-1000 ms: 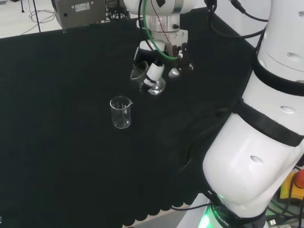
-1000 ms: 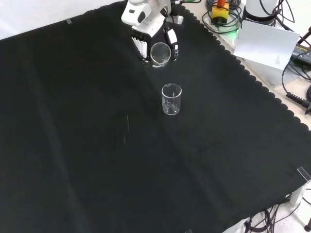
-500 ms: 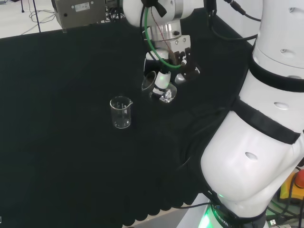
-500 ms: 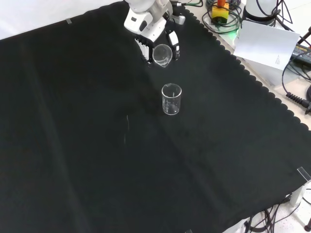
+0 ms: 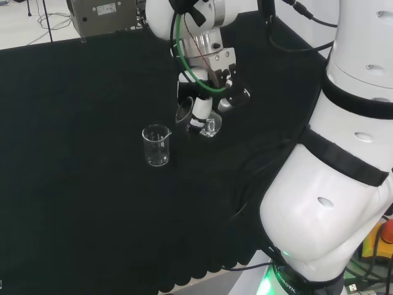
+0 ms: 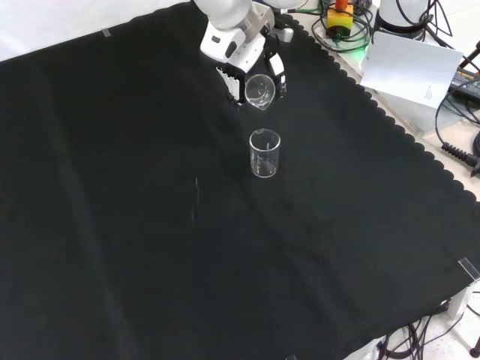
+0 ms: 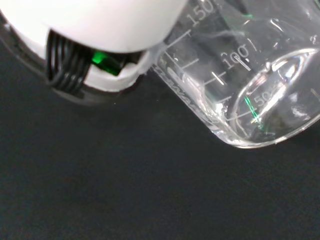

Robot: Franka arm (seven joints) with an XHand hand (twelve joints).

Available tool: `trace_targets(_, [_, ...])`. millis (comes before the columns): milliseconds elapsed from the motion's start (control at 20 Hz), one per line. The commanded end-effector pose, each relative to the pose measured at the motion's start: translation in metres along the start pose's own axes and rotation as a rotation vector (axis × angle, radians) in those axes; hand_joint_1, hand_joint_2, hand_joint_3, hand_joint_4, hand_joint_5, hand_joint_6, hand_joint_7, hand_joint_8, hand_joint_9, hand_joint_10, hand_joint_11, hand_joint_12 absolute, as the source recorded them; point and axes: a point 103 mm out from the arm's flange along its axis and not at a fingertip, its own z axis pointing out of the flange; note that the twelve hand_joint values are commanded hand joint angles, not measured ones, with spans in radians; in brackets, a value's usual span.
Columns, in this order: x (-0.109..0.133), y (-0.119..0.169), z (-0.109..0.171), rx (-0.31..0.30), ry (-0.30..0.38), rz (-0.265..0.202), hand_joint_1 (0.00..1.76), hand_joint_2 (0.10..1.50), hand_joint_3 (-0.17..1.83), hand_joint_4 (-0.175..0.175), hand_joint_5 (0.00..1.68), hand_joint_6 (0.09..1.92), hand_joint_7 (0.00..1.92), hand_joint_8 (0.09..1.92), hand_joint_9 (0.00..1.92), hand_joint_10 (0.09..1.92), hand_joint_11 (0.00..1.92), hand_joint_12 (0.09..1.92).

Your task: Pour the water from the handheld beaker into the one on the table.

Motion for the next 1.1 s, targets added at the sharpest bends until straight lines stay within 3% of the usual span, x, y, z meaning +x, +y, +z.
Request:
trace_targets(50, [0.008, 0.006, 0.0, 0.01, -0.02, 0.001, 1.32, 0.58, 0.74, -0.175, 1.31, 0.61, 1.37, 0.58, 1.84, 0.17, 1.53, 0.57])
trace_targets(1100, [0.021, 0.03, -0.011, 0.08, -0.135, 0.063, 1.32, 0.58, 0.75, -0.175, 1.3, 0.63, 1.36, 0.61, 1.83, 0.19, 1.52, 0.57])
